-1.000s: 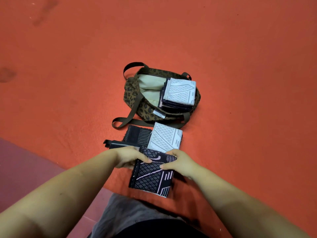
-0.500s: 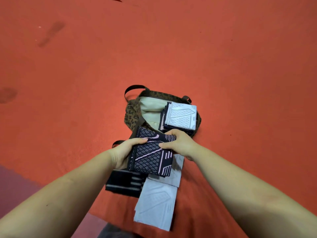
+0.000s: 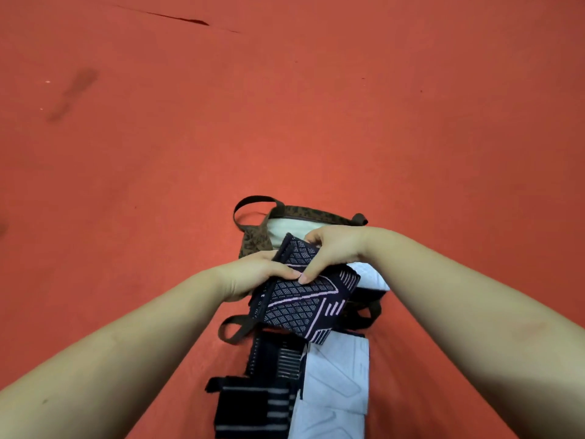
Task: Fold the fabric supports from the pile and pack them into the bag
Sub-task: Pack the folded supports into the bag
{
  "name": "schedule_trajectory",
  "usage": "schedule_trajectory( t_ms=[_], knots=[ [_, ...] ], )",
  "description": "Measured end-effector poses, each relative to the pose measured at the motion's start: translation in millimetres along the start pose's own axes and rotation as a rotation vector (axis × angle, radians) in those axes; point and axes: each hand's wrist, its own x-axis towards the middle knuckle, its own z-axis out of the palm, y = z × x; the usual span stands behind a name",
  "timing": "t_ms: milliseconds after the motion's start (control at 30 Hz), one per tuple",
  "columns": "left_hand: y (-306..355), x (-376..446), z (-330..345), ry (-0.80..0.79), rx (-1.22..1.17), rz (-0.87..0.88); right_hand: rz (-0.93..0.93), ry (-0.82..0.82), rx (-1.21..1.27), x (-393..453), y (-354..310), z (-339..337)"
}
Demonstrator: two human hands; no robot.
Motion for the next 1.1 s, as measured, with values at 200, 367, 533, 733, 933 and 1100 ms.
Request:
schedule_trajectory(
  t_ms=[200, 367, 533, 733, 933, 1100],
  knots=[
    [12, 27, -34, 0.002, -0.094, -0.061, 0.048, 0.009, 0.017, 13, -14, -20],
    [2, 67, -68, 0.673, -0.1, -0.077, -0.009, 0.239, 0.078, 24, -24, -53],
    [-12, 93, -62, 0.763, 0.338, -0.166, 0.032, 0.463, 0.093, 56, -22, -50],
    [-21, 106, -55, 0.767, 0.524, -0.266, 0.133, 0.592, -0.075, 84, -18, -24],
    [-34, 84, -67, 0.768, 0.429, -0.197, 0.064, 0.519, -0.406, 91, -11, 10],
    [-50, 64, -58, 0.843, 0.128, -0.15, 0.026, 0.399, -0.528, 96, 0, 33]
  ],
)
